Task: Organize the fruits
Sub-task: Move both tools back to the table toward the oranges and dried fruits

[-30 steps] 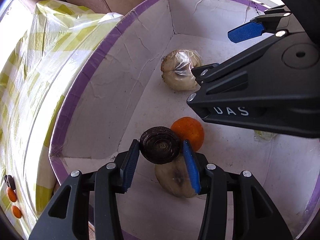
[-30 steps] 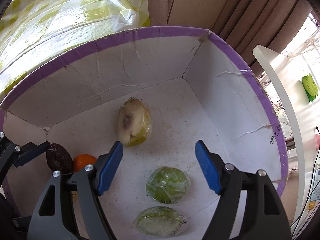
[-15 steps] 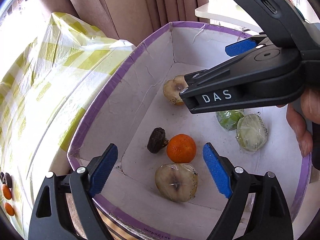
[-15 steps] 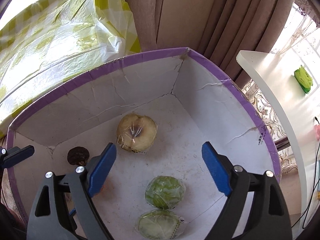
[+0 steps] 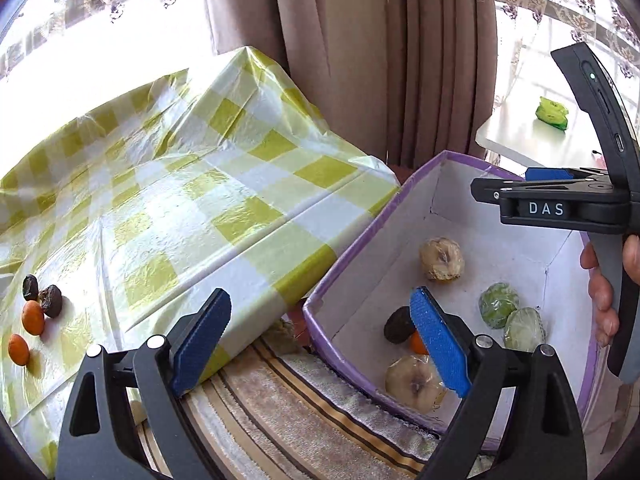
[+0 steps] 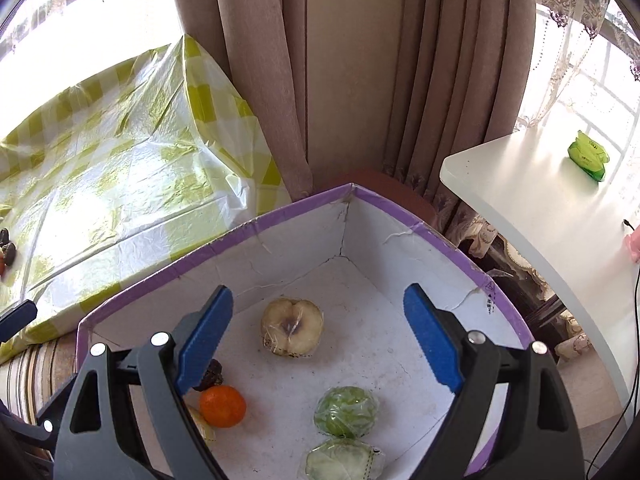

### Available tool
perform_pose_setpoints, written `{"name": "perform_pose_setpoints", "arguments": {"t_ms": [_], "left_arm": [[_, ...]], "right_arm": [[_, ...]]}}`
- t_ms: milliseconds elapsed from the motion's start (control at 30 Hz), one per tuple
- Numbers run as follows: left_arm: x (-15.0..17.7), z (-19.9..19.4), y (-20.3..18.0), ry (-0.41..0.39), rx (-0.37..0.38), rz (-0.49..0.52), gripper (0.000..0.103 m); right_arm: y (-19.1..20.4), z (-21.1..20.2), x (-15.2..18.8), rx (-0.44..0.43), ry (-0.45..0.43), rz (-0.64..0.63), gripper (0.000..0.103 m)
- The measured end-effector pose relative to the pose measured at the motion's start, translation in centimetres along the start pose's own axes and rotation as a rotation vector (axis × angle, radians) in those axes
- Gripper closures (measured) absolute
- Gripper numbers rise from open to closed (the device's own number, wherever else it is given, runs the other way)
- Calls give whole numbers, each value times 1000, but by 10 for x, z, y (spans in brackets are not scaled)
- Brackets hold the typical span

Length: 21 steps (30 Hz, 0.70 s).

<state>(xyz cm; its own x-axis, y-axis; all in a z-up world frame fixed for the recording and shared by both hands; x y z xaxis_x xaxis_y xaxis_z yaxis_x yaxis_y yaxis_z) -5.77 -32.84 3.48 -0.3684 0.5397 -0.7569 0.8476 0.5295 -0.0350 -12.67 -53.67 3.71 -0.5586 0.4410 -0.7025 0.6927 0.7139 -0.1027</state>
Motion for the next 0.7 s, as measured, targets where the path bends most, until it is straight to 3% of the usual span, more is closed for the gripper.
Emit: {"name": "perform_pose_setpoints", "arguments": {"t_ms": [233, 700], "left_arm": [[4, -32, 76, -71, -106, -169, 15], [50, -104, 221, -162, -259, -489, 19]], "right_arm": [[46, -29, -8, -145, -64, -37, 16], [183, -68, -9, -341, -100, -228, 16]]}}
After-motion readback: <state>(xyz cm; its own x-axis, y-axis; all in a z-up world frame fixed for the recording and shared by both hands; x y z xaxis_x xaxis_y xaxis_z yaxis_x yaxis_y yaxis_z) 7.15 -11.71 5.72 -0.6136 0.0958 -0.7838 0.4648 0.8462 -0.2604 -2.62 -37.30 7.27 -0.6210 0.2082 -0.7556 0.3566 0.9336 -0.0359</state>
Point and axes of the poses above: each gripper's, at about its wrist camera, not at the fingertips, and z roughly the way its jaws point, y to its left, x to its underside, the point moved 1 cm from there along z, roughly the way its jaws point, and after that the axes turned 9 degrees about x, right-handed, at the moved point
